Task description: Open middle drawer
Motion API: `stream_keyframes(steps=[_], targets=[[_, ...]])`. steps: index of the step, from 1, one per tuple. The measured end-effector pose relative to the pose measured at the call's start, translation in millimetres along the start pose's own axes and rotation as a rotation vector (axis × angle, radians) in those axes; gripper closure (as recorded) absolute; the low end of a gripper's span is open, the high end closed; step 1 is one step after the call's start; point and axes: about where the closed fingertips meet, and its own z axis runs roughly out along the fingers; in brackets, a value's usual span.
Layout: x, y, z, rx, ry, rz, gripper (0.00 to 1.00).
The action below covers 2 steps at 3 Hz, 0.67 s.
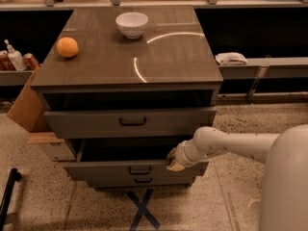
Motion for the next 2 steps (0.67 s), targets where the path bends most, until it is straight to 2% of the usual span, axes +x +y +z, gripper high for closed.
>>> stream_keyframes(steps=[1,2], targets=[[-0.4,1.2,1.5,-0.003,-0.001,0.0,0.11],[-0.9,2.1,2.7,-0.006,-0.002,-0.001,0.0]])
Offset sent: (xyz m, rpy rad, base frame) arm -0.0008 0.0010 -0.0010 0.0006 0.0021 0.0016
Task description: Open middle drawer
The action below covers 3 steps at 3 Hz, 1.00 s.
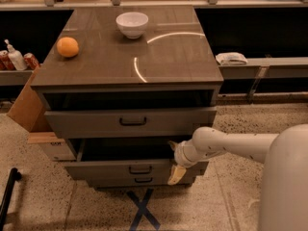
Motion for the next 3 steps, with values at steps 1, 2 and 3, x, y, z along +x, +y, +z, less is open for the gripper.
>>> stream_keyframes(steps=[1,2,3], targets=[[1,5,2,-0.026,0.003,-0.004,0.0],[2,7,3,-0.038,0.004,-0.006,0.0],[9,33,-4,-0.124,0.046,0.007,0.2]])
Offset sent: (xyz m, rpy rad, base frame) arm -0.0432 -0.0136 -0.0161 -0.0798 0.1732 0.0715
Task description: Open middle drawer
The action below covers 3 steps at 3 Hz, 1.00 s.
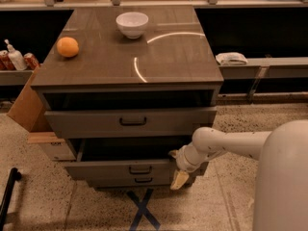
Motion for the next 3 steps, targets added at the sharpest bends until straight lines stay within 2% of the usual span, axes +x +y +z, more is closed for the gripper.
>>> stream_keyframes(steps=[1,2,3], targets=[[7,26,-6,-0.069,0.029,0.019,0.44],[11,43,-8,-0.105,0.039,0.035,0.67],[8,42,-14,-0.105,0.039,0.035,0.9]])
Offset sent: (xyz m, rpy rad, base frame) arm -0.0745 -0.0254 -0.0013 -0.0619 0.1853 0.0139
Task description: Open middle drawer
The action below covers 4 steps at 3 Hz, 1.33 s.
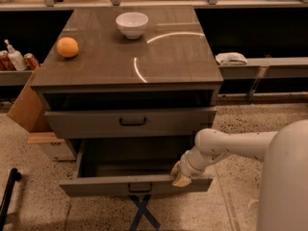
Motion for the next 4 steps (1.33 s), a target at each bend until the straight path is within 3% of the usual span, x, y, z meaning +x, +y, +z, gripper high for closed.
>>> stream_keyframes(steps=[1,2,4], targets=[[-1,3,-2,0.0,-0.005,0.001,1.0],[2,27,3,0.003,-0.047,0.013,1.0],[2,40,5,0.009,-0.079,0.022,1.0]])
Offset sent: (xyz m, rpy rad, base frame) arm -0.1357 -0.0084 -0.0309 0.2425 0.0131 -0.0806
